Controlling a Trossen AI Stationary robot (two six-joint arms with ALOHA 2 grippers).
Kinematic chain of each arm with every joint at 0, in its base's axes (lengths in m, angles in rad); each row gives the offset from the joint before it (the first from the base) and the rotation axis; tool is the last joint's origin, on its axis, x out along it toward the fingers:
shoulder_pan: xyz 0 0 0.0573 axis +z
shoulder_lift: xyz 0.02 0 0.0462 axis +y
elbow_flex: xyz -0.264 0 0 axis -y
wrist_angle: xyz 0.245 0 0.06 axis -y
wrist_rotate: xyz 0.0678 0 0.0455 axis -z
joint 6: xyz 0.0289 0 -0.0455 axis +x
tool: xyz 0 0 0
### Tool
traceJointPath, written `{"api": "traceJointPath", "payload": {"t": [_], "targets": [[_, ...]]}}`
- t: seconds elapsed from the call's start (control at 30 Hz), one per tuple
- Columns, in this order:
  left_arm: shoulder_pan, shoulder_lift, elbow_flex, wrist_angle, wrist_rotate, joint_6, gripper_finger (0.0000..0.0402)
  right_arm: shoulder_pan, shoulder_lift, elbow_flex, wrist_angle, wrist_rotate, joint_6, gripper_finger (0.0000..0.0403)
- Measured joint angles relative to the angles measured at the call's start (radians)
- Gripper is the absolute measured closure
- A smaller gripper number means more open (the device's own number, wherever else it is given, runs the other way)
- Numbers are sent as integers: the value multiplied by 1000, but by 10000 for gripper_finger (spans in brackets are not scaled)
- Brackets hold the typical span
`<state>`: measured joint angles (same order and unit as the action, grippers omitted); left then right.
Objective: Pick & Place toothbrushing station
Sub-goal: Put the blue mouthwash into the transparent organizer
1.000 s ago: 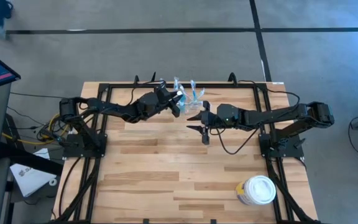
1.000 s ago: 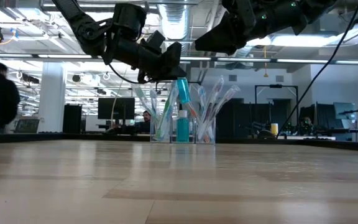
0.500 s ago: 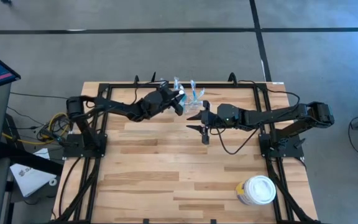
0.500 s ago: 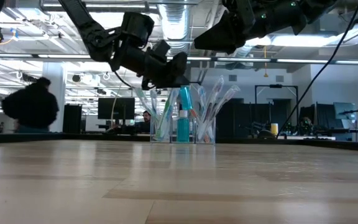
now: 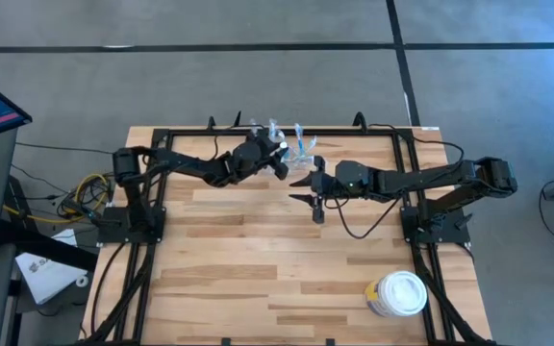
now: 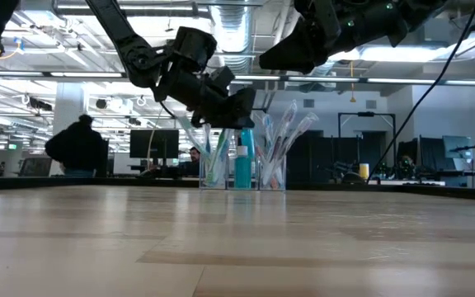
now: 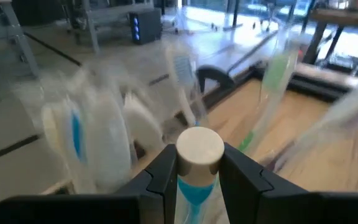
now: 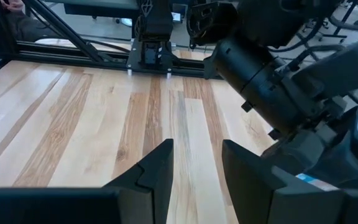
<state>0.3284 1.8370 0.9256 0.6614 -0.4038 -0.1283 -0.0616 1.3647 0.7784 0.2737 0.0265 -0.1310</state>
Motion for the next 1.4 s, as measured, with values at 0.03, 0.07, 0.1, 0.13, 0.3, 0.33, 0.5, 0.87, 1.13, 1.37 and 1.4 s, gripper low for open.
{"api": "traceJointPath", "payload": {"t": [0.03,0.07,0.1,0.13,0.3,0.33,0.5,0.87,1.13,1.37,1.4], "targets": [[1,2,-1,-9,2,1,319,0,0,0,-2,0,0,276],[1,5,-1,-13,1,1,319,0,0,0,-4,0,0,276],[1,5,-1,-12,1,0,319,0,0,0,-4,0,0,276],[1,4,-1,-5,1,-3,319,0,0,0,-4,0,0,276],[1,2,-1,-7,1,-10,319,0,0,0,-4,0,0,276],[1,2,-1,-6,1,-10,319,0,0,0,-4,0,0,276],[0,2,-1,-6,1,-11,315,0,0,0,-4,0,0,276],[0,2,-1,-7,12,-12,311,0,0,0,-4,0,0,276],[0,2,-1,-7,17,-12,291,0,0,0,-4,0,0,276],[0,2,-1,-7,25,-12,293,0,0,0,-4,0,0,276],[0,2,-1,-7,35,-11,293,0,0,0,-4,0,0,276]]}}
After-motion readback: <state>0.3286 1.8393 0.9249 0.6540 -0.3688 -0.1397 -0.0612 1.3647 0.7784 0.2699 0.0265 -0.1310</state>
